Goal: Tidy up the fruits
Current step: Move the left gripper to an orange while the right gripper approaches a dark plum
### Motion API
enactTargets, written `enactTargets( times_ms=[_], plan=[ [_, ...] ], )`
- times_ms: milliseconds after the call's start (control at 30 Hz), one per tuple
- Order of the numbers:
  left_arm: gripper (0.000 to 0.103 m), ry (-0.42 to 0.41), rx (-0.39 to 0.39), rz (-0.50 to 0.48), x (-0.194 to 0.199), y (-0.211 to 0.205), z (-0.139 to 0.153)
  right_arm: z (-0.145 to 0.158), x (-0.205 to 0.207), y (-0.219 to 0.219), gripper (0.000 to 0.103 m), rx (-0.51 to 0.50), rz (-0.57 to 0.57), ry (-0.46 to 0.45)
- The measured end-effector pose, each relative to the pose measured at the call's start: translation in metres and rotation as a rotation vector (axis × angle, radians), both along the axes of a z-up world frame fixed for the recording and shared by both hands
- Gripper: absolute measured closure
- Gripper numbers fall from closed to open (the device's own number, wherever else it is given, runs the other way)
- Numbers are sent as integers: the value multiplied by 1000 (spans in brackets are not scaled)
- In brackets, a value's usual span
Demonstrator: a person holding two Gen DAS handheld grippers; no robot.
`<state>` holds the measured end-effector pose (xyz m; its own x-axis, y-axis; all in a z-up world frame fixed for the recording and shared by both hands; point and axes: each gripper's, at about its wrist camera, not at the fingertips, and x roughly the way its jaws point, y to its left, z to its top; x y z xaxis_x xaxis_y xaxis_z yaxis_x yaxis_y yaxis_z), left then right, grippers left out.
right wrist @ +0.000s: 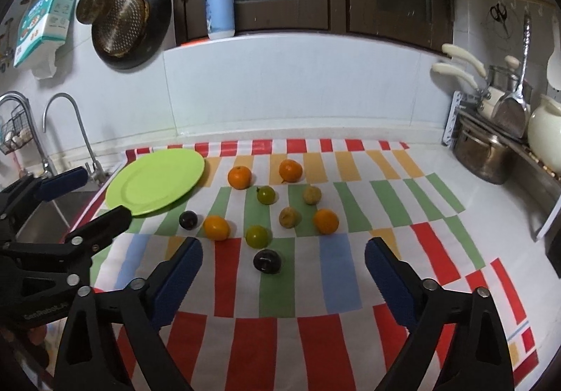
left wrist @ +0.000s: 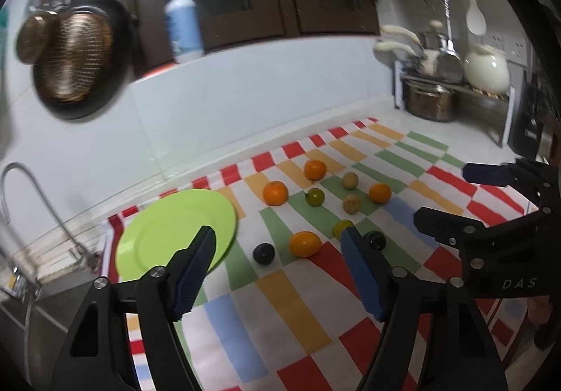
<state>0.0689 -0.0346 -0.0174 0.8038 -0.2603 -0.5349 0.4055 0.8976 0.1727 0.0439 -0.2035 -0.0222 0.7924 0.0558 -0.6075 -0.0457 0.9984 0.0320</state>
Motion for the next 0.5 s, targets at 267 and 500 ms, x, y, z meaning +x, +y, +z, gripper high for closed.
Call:
enactTargets(
  times_ms=[267, 500],
  plan=[
    [43, 65, 29, -100, 35, -10, -26, -24, 28, 5, 24, 11, 14, 96],
    [52, 123, 46, -159, 56, -18, -48, -43, 45, 10, 36, 16, 40, 166]
  ],
)
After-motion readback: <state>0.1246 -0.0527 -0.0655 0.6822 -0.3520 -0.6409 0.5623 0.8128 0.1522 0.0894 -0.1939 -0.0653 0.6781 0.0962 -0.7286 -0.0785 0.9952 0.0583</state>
